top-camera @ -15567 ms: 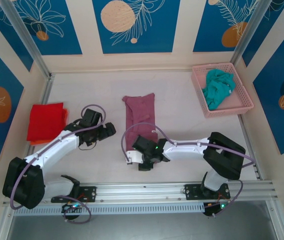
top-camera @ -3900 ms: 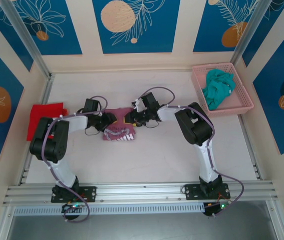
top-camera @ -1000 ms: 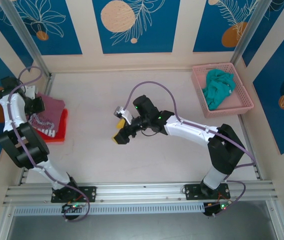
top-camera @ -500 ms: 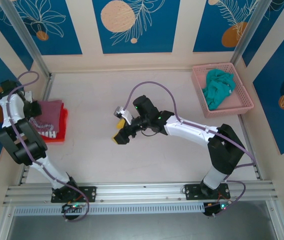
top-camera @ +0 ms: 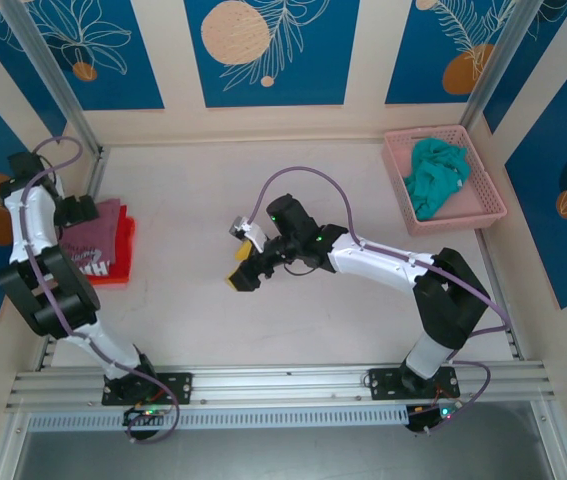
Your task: Fold and stack the t-shirts
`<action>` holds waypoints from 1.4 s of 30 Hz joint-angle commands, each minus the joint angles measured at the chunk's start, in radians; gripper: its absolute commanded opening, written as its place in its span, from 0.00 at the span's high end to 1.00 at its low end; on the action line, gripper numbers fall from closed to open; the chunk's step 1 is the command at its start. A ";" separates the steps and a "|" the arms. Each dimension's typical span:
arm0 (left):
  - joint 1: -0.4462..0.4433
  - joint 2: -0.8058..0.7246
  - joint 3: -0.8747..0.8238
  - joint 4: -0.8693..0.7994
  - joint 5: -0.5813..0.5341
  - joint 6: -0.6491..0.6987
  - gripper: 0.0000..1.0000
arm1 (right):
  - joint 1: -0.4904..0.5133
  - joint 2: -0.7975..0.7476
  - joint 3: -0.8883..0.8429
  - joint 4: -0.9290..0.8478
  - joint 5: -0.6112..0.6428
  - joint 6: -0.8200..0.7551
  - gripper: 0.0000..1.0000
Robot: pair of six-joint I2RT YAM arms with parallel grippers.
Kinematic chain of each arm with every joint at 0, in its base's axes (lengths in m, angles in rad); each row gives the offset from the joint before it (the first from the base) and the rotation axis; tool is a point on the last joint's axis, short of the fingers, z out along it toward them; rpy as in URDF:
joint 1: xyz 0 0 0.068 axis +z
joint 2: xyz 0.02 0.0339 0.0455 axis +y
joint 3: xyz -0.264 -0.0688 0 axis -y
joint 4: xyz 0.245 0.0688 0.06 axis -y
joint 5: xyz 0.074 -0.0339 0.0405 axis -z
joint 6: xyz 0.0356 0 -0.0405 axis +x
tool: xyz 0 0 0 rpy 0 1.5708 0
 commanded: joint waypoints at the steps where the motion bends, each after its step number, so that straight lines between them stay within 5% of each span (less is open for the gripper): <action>1: -0.039 -0.037 -0.004 0.044 -0.031 -0.064 0.00 | 0.001 -0.030 -0.013 0.014 -0.004 0.009 0.12; 11: -0.038 0.130 -0.003 0.029 -0.011 -0.130 0.00 | -0.010 -0.049 -0.047 0.019 0.013 0.022 0.12; 24: -0.038 0.160 -0.114 0.120 0.171 -0.221 0.00 | -0.049 -0.114 -0.123 0.002 0.029 0.041 0.13; 34: -0.105 -0.158 -0.195 0.219 0.089 -0.250 0.00 | -0.169 -0.291 -0.226 0.026 0.154 0.106 0.12; 42: -0.400 -0.472 -0.660 0.650 0.000 -0.188 0.00 | -0.393 -0.552 -0.407 0.025 0.397 0.189 0.11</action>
